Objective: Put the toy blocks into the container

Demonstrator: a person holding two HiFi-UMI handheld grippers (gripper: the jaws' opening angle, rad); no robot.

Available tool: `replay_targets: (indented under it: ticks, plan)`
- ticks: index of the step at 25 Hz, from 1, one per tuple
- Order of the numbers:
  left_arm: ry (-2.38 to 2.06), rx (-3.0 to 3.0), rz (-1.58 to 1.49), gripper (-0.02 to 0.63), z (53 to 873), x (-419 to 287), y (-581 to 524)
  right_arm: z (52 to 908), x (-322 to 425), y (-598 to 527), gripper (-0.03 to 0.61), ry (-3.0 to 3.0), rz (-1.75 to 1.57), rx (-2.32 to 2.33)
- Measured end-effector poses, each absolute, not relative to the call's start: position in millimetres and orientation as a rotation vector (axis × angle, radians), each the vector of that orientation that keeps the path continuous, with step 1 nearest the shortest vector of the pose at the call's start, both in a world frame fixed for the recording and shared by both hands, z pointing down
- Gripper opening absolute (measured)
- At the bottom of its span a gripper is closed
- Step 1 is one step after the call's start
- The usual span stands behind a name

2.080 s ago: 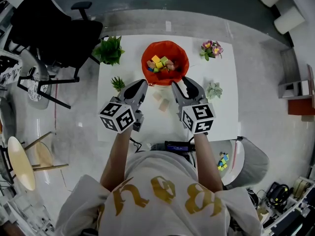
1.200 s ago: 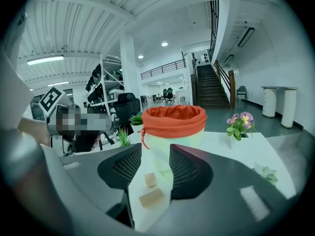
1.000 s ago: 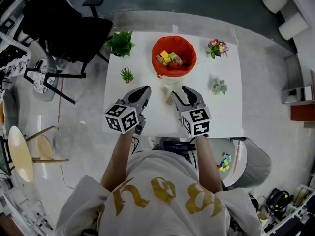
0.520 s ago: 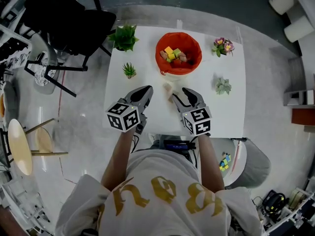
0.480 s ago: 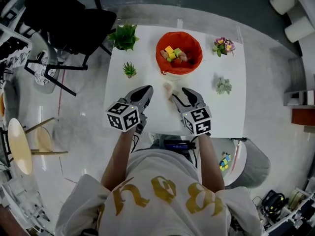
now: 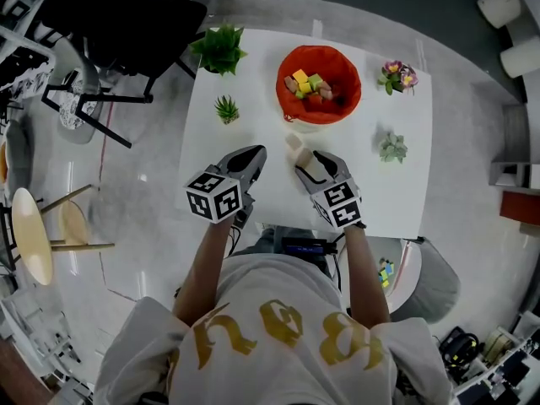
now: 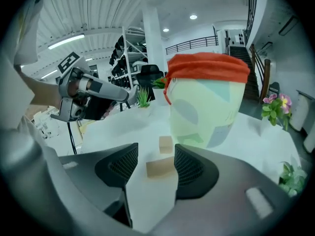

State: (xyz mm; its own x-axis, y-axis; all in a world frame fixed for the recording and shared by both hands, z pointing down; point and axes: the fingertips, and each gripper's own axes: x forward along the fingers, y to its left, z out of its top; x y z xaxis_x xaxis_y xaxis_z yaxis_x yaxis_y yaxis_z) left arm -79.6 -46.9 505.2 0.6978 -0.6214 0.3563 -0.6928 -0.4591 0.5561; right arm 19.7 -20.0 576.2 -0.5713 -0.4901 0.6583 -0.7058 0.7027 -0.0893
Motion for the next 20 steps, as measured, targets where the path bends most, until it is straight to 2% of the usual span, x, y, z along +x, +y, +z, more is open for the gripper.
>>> replay_targets:
  ticks: [20]
  plan:
    - [-0.971, 2.129, 0.172, 0.000, 541.4, -74.5, -59.4, 630.9, 17.4, -20.6, 0.322, -2.194, 0.380, 0.671]
